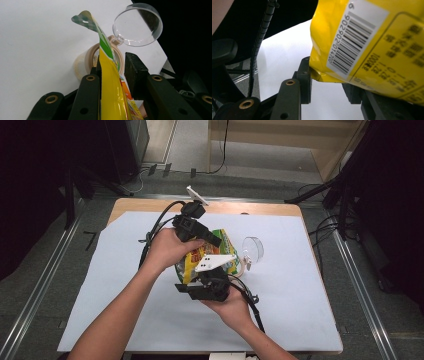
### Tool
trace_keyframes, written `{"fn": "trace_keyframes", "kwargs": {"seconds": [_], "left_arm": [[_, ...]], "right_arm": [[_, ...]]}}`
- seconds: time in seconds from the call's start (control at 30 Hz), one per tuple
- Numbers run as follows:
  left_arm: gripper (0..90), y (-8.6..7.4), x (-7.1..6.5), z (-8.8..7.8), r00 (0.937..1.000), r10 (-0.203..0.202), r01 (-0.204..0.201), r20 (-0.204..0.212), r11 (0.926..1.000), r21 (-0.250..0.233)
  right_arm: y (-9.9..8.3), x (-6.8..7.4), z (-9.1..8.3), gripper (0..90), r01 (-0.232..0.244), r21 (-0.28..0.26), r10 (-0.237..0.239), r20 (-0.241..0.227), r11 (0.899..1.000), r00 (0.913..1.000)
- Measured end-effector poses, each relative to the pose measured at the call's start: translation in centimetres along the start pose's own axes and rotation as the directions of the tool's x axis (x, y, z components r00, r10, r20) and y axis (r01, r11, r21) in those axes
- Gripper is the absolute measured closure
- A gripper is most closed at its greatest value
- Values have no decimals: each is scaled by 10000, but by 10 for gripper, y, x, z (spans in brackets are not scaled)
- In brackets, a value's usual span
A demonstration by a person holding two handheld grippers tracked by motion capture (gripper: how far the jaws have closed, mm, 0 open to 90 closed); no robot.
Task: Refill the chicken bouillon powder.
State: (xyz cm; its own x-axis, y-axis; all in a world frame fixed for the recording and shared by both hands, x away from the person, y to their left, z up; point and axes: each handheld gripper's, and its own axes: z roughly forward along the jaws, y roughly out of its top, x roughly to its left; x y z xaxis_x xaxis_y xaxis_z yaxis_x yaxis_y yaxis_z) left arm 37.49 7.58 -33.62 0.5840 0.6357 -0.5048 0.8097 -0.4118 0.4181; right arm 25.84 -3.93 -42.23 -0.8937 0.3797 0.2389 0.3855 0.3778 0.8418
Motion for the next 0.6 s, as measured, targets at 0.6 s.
{"fn": "trace_keyframes", "kwargs": {"seconds": [0.6], "left_arm": [[732, -2, -1, 0, 9999, 95, -94, 44, 9999, -73]], "right_arm": [[-1, 0, 0, 646, 86, 15, -86, 71, 10000, 9999]]}}
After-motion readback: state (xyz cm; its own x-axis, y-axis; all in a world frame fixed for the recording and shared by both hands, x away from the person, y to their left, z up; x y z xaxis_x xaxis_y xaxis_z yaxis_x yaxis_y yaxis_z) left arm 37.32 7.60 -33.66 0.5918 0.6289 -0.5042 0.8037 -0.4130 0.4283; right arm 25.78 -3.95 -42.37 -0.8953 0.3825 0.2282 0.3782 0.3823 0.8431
